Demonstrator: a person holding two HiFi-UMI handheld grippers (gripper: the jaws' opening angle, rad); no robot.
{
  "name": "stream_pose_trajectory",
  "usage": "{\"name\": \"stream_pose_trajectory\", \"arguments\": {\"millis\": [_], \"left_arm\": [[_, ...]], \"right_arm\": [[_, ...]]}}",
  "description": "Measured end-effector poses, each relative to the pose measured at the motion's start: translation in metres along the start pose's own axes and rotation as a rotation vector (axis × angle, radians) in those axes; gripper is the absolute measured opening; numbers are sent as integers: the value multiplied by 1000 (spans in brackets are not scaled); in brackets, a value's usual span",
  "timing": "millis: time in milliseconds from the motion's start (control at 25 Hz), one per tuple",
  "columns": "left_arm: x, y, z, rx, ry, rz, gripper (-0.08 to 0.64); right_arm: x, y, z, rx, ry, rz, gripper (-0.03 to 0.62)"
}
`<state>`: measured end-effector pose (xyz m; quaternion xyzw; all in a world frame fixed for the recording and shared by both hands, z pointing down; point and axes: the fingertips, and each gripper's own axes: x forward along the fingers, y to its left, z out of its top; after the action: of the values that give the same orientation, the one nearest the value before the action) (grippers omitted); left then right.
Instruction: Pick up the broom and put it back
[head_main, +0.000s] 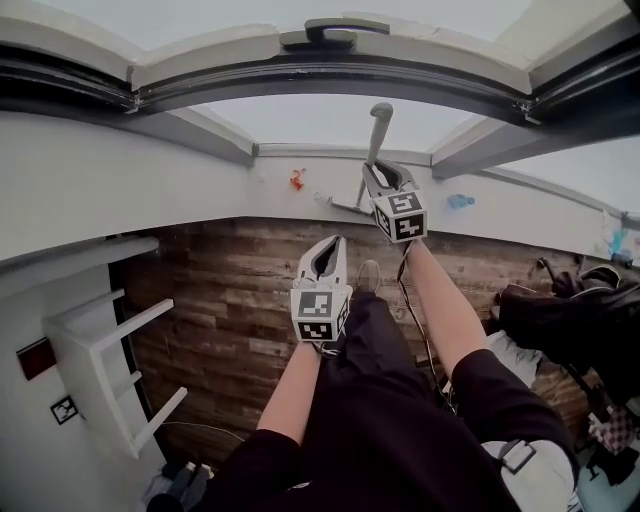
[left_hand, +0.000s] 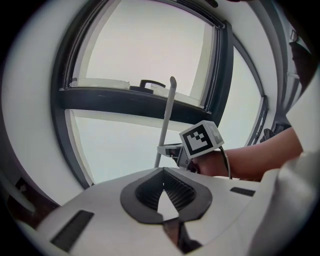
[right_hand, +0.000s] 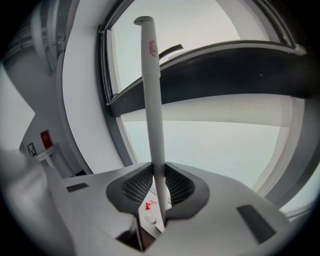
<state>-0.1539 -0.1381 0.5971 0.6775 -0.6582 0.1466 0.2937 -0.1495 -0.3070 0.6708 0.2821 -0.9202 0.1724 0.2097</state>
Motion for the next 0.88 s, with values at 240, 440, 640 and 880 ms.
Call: {"name": "stream_pose_trajectory", "arguments": {"millis": [240, 440, 640, 880], "left_arm": [[3, 4, 5, 7, 1, 4, 2], [3, 5, 5, 6, 4, 4, 2], [5, 4, 4, 5, 10, 5, 2], [6, -4, 6, 12, 10, -11, 2]], "right_arm": [[21, -17, 12, 21, -1, -27, 94], [25, -32, 14, 37, -8, -75, 94], [28, -45, 27, 9, -10, -94, 207], [17, -50, 29, -27, -17, -106, 216]]}}
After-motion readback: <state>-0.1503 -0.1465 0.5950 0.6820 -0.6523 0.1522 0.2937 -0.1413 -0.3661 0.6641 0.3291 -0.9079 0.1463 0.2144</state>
